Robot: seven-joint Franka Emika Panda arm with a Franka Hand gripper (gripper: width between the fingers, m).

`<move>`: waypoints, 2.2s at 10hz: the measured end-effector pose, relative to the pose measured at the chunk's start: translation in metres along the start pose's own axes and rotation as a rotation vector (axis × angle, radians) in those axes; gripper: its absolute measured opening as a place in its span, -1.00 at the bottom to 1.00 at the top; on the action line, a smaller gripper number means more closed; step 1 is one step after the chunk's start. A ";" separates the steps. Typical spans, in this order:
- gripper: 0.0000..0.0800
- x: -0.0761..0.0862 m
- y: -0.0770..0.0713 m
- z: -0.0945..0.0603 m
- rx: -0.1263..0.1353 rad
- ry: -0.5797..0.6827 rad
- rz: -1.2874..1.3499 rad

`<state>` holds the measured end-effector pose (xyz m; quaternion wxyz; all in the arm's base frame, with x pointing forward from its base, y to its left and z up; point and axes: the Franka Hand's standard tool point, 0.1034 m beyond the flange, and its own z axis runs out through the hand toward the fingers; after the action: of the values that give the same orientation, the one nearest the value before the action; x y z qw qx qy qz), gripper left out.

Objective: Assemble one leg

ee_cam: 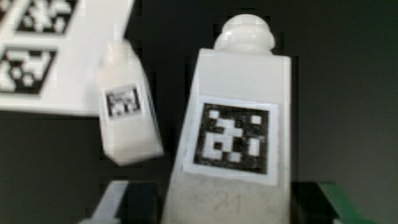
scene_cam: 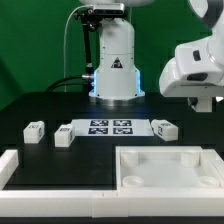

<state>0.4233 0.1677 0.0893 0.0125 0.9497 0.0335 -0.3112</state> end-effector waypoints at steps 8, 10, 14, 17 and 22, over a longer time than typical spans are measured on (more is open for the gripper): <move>-0.22 0.029 0.056 -0.071 0.073 0.789 0.000; -0.22 0.025 0.049 -0.063 0.087 0.970 -0.019; -0.22 0.043 0.043 -0.077 0.022 0.988 -0.149; -0.22 0.058 0.051 -0.096 -0.044 1.018 -0.251; -0.22 0.059 0.052 -0.096 -0.042 1.073 -0.246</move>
Offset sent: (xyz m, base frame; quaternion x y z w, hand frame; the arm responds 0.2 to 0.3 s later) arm 0.0303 -0.0392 0.0235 -0.0174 0.1755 -0.0234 0.9840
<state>0.5309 0.1236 0.1324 -0.0238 0.9637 0.1523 0.2179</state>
